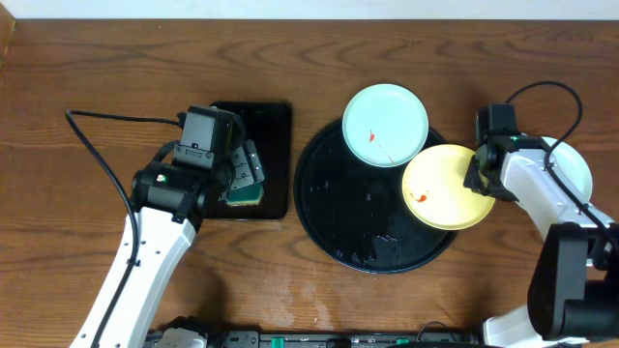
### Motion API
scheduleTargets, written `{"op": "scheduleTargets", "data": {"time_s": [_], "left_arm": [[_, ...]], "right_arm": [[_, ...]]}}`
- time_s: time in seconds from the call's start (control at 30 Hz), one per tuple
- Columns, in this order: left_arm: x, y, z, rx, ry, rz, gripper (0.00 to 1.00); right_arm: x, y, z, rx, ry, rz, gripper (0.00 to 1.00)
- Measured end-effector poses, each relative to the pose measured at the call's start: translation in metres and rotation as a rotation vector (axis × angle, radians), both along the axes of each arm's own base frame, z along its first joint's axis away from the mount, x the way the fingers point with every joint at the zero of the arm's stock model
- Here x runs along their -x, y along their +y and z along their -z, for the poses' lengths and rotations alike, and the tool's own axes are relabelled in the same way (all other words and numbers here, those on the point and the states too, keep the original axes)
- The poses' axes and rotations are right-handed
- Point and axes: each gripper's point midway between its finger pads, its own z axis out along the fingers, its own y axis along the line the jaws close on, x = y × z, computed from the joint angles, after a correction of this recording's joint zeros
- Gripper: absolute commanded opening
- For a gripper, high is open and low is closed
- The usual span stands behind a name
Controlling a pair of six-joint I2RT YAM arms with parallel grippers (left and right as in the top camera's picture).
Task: Clean dirty plates on tray and stack at the side
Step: 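Slide the yellow plate to the tray center and grip its rim with right gripper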
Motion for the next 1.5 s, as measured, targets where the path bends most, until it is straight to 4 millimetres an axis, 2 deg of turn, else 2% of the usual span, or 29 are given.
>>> {"op": "scheduleTargets", "data": {"time_s": [0.03, 0.17, 0.3, 0.5, 0.6, 0.77, 0.9, 1.0, 1.1, 1.2, 1.23, 1.4, 1.5], "left_arm": [[0.0, 0.0, 0.0, 0.0, 0.0, 0.0, 0.86], [0.0, 0.0, 0.0, 0.0, 0.0, 0.0, 0.86], [0.0, 0.0, 0.0, 0.0, 0.0, 0.0, 0.86], [0.0, 0.0, 0.0, 0.0, 0.0, 0.0, 0.86], [0.0, 0.0, 0.0, 0.0, 0.0, 0.0, 0.86], [0.0, 0.0, 0.0, 0.0, 0.0, 0.0, 0.86], [0.0, 0.0, 0.0, 0.0, 0.0, 0.0, 0.86], [0.0, 0.0, 0.0, 0.0, 0.0, 0.0, 0.86], [0.0, 0.0, 0.0, 0.0, 0.0, 0.0, 0.86], [0.0, 0.0, 0.0, 0.0, 0.0, 0.0, 0.86], [0.0, 0.0, 0.0, 0.0, 0.0, 0.0, 0.86], [0.0, 0.0, 0.0, 0.0, 0.0, 0.0, 0.86], [0.0, 0.0, 0.0, 0.0, 0.0, 0.0, 0.86]], "right_arm": [[0.0, 0.001, 0.002, -0.007, 0.004, -0.002, 0.01], [0.0, 0.006, 0.0, -0.035, 0.001, -0.011, 0.01], [0.009, 0.014, -0.008, -0.079, 0.017, -0.028, 0.01], [0.024, 0.034, -0.037, -0.175, -0.013, -0.067, 0.01], [0.026, 0.06, -0.052, -0.247, -0.049, -0.154, 0.01], [0.03, 0.113, -0.055, -0.349, -0.035, -0.325, 0.01], [0.04, 0.148, -0.042, -0.386, 0.0, -0.383, 0.01], [0.047, 0.164, -0.018, -0.407, 0.026, -0.355, 0.01], [0.055, 0.168, 0.006, -0.418, 0.052, -0.295, 0.01], [0.062, 0.164, 0.017, -0.415, 0.08, -0.231, 0.32], [0.062, 0.163, 0.018, -0.416, 0.081, -0.219, 0.36], [0.058, 0.152, 0.012, -0.405, 0.093, -0.27, 0.41], [0.042, 0.15, -0.002, -0.398, 0.051, -0.372, 0.38]]}}
